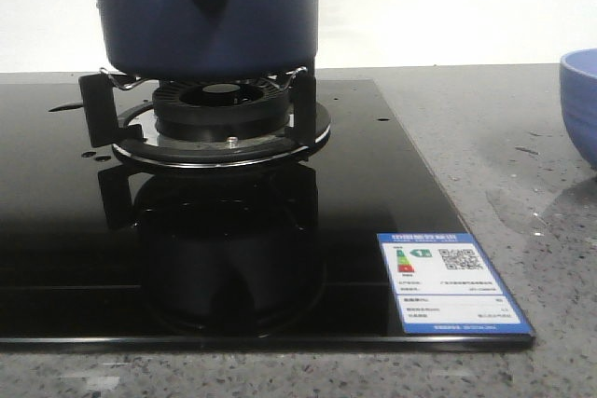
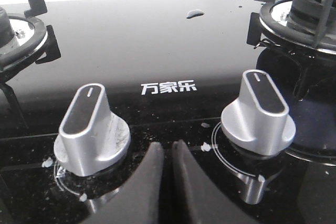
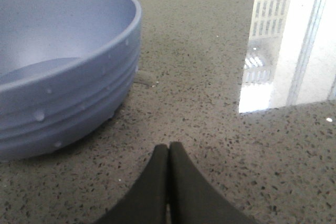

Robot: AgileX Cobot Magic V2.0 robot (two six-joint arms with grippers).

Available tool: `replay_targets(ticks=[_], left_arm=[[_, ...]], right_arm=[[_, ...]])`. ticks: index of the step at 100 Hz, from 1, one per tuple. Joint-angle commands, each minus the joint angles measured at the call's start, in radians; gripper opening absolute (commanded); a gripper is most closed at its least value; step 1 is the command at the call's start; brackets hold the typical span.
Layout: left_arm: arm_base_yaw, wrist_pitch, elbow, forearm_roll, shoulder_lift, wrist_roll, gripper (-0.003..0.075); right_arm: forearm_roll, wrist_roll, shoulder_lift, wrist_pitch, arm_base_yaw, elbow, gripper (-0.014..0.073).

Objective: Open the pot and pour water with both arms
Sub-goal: 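Move the left gripper toward the pot lid and the right toward the bowl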

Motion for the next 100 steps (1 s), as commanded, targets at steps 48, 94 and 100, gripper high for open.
replay_targets(ticks=[48,94,100], left_arm=[[0.003,-0.048,0.029,-0.009,-0.026,-0.008,-0.002],[0.003,-0.084,0.029,-0.013,-0.026,-0.008,-0.002],[0.003,-0.141,0.029,-0.087,-0.026,-0.008,-0.002]], right_arm=[[-0.001,0.0,-0.017,-0.023,-0.008,0.026,-0.0069],[0.018,0.0,-0.017,-0.095,-0.008,0.026,-0.0069],[0.121,0.0,-0.017,-0.175,-0.008,0.026,-0.0069]])
